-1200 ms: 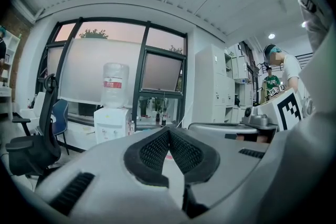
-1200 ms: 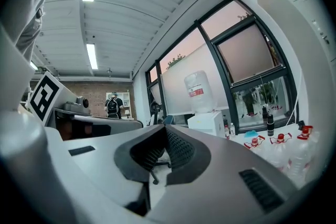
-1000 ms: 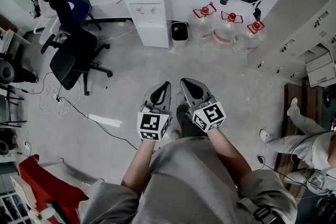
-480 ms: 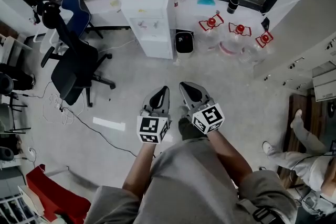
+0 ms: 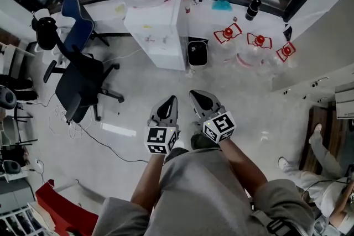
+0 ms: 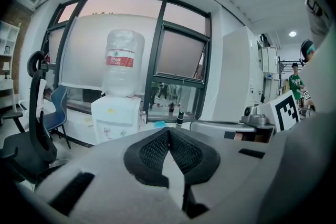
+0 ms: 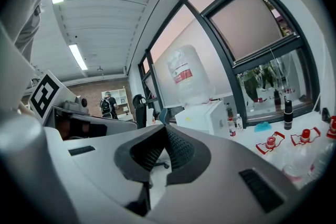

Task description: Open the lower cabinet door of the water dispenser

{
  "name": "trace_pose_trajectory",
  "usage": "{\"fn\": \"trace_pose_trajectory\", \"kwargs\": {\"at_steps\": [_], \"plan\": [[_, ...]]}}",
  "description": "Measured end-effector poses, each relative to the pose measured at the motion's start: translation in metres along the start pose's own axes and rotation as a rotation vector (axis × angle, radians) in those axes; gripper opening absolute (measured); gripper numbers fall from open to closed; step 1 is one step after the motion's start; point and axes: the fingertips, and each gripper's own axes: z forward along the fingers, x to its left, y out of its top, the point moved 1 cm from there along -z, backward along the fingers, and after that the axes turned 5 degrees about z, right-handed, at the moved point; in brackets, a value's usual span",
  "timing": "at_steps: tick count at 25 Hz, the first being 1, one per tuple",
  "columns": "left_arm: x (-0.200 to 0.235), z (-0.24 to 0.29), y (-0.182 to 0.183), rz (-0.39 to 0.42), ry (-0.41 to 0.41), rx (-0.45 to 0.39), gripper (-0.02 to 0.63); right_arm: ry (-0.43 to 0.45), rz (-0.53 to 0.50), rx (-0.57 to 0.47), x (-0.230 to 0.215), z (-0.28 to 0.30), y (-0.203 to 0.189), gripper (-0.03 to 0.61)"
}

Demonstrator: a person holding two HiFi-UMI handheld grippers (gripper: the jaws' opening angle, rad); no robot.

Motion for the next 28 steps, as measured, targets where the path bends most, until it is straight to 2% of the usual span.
{"fn": "trace_pose_trajectory", "kwargs": {"at_steps": [9,13,24,28], "plan": [[0.043,0.051,0.004,0.021,0.006,0.043,0.008,-0.017,0.065,0.037,-0.033,0.052,-0.009,0.011],[0.068,0.07,0.001,0.028,-0.03,0.061,0.008,-0.049,0.074,0.046,-0.042,0.079,-0.017,0.011],[0.134,0.136,-0.011,0.023,-0.207,0.124,0.008,-0.262,0.104,0.036,-0.082,0.153,-0.029,0.011],[0.157,0.159,-0.029,0.012,-0.256,0.172,0.008,-0.341,0.117,0.043,-0.099,0.175,-0.045,0.011]]}}
